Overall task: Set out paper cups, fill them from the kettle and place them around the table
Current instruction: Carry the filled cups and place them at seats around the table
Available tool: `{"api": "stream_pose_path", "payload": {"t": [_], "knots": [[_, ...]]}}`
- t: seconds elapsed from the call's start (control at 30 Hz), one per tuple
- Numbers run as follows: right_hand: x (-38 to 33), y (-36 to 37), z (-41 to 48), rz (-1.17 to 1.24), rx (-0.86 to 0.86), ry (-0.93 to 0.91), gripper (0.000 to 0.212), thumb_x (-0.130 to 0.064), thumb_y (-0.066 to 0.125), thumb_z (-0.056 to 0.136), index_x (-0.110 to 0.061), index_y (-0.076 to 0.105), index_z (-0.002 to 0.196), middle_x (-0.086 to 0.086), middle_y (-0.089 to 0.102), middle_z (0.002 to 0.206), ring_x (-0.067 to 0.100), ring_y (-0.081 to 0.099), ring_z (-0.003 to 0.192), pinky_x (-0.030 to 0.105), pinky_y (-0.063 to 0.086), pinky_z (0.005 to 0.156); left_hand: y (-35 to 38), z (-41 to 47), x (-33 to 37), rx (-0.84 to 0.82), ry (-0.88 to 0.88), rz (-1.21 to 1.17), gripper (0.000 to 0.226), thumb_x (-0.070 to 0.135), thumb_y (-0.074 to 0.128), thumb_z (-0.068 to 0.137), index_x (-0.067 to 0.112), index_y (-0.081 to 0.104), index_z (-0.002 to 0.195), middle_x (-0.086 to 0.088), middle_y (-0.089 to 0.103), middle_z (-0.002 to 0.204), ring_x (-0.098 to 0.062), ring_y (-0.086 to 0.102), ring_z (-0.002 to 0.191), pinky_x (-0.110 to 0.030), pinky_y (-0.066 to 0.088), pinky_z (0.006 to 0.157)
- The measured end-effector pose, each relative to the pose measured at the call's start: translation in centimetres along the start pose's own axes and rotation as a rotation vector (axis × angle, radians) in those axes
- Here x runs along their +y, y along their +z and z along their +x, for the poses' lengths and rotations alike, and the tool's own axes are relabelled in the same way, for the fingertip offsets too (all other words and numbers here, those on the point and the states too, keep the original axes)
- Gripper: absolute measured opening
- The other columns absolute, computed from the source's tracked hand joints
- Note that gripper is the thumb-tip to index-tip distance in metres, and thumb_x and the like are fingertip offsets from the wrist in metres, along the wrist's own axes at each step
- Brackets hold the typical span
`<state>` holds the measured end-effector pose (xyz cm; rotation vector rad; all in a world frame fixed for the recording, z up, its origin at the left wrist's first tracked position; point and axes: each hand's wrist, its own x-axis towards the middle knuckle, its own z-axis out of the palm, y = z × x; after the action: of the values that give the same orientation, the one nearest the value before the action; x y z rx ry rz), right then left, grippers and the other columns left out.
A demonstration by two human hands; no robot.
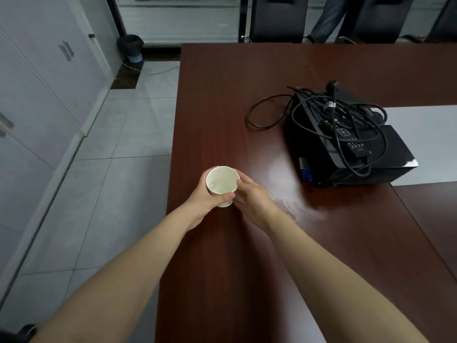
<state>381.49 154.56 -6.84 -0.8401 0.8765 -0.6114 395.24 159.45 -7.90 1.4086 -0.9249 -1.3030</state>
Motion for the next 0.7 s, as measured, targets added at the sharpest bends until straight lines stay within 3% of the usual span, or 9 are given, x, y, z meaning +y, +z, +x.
{"api": "stream_pose_path", "payload": {"t": [0.2,0.33,0.43,0.5,0.6,0.67,0.7], "knots": [[0.0,0.4,-0.5,-0.106,0.064,0.03,0.043,-0.017,0.041,0.098,-0.023,0.042,0.141,0.003,0.052,0.14,0.013,0.054,0.117,0.016,0.046,0.077,-0.3,-0.4,0.6,-0.018,-0.05,0.046,0.093,0.015,0.085,0.061,0.03,0.033,0.137,0.004,0.049,0.133,-0.012,0.045,0.126,-0.026,0.044,0.097],[-2.0,-0.4,-3.7,-0.22,0.192,0.018,0.054,-0.025,0.045,0.098,-0.02,0.026,0.148,0.002,0.036,0.151,0.017,0.035,0.138,0.03,0.028,0.11,1.1,-2.0,2.9,-0.027,-0.088,0.082,0.104,0.019,0.084,0.068,0.029,0.018,0.148,0.002,0.042,0.144,-0.007,0.038,0.128,-0.023,0.03,0.103],[-3.4,0.6,-4.8,-0.332,0.223,0.063,0.057,-0.027,0.048,0.097,-0.014,0.027,0.149,0.003,0.035,0.151,0.02,0.033,0.138,0.035,0.029,0.113,-0.4,-3.4,4.1,0.075,-0.113,0.086,0.084,0.021,0.068,0.085,0.026,0.017,0.15,-0.004,0.035,0.151,-0.012,0.033,0.136,-0.026,0.023,0.107],[-4.8,0.4,-6.8,-0.443,0.231,0.122,0.05,-0.026,0.05,0.096,-0.009,0.039,0.142,0.007,0.048,0.136,0.02,0.047,0.123,0.029,0.043,0.095,-0.5,-5.2,5.2,0.118,-0.148,0.114,0.073,0.026,0.062,0.089,0.023,0.022,0.149,-0.008,0.031,0.153,-0.017,0.029,0.14,-0.03,0.019,0.111],[-7.1,-0.4,-11.1,-0.49,0.217,0.188,0.026,-0.025,0.053,0.094,-0.013,0.055,0.117,0.001,0.051,0.093,0.017,0.05,0.081,0.026,0.039,0.058,1.0,-8.8,7.3,0.174,-0.185,0.195,0.066,0.025,0.061,0.091,0.015,0.028,0.148,-0.011,0.032,0.151,-0.021,0.028,0.141,-0.032,0.018,0.113],[-8.5,-1.4,-14.4,-0.471,0.22,0.162,0.017,-0.024,0.052,0.094,-0.018,0.053,0.11,-0.004,0.044,0.078,0.012,0.042,0.064,0.022,0.036,0.047,2.8,-11.1,8.9,0.239,-0.172,0.254,0.062,0.021,0.061,0.091,0.01,0.033,0.145,-0.013,0.036,0.149,-0.025,0.031,0.139,-0.035,0.023,0.112],[-9.0,-1.6,-16.0,-0.464,0.213,0.13,0.021,-0.021,0.051,0.094,-0.018,0.054,0.115,-0.004,0.046,0.08,0.011,0.043,0.066,0.022,0.038,0.051,3.4,-12.2,9.5,0.269,-0.162,0.265,0.058,0.02,0.061,0.091,0.009,0.037,0.143,-0.015,0.039,0.147,-0.027,0.034,0.137,-0.036,0.025,0.111]]}}
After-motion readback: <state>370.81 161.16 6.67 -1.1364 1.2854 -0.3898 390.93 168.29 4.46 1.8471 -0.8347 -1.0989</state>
